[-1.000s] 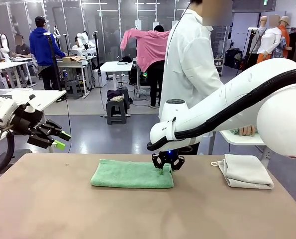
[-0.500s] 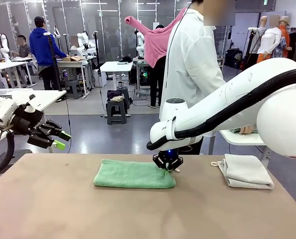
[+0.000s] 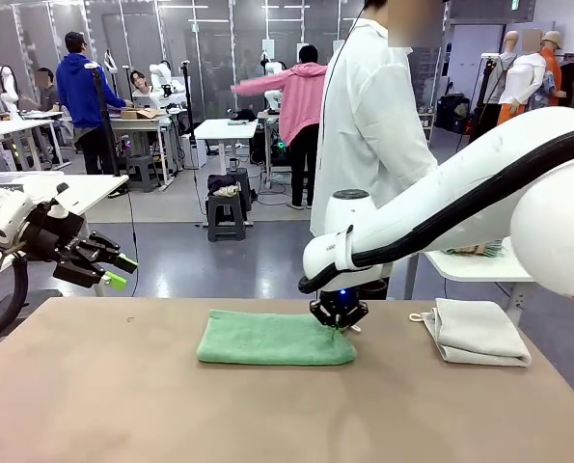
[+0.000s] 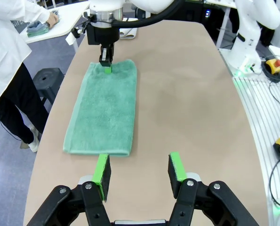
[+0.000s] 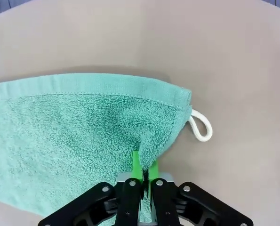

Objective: Fold the towels and place them in the basket.
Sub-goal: When a person lays out a Towel with hook on the table, fold it in half twice.

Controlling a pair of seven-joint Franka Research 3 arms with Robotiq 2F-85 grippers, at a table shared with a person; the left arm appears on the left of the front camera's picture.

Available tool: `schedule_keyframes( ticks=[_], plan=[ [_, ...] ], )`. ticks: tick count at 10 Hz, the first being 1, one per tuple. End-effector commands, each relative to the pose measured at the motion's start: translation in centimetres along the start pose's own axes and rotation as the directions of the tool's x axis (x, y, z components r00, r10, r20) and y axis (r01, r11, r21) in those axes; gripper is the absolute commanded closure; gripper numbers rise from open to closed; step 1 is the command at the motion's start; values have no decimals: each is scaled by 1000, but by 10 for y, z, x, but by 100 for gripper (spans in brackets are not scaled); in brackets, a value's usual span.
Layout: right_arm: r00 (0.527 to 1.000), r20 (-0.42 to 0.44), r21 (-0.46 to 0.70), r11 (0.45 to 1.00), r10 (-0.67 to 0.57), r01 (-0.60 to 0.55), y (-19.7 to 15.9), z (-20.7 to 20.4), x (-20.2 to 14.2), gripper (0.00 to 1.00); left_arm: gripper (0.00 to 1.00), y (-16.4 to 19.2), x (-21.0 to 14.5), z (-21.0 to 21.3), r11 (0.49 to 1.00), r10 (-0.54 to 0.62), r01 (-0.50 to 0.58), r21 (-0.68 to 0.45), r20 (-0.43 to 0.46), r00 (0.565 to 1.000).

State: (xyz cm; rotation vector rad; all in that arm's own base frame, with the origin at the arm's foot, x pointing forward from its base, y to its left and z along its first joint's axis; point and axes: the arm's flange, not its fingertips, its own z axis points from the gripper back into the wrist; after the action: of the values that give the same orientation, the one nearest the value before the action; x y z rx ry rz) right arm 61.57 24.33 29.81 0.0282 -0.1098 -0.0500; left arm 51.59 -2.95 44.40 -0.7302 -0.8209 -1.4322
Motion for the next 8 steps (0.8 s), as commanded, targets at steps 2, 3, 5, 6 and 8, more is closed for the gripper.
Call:
schedule_keyframes(
  ticks=[2,3,5,6,8],
  plan=[
    [999,32,-25,999,25,-24,-45,21,-20,97,37,-1,3,1,1000,-2,2,7,-2,1000],
    [998,47,-32,999,31,-29,-49,28,-21,97,37,-1,3,1,1000,-2,2,7,-2,1000],
    [995,86,-43,998,49,-46,-43,41,-17,97,37,-1,3,1,1000,-2,2,7,-2,1000],
    [993,107,-63,997,58,-52,-30,52,-14,97,37,-1,3,1,1000,-2,2,7,-2,1000],
    [991,126,-103,994,44,-31,10,69,-4,97,37,-1,3,1,1000,-2,2,7,-2,1000]
  ],
)
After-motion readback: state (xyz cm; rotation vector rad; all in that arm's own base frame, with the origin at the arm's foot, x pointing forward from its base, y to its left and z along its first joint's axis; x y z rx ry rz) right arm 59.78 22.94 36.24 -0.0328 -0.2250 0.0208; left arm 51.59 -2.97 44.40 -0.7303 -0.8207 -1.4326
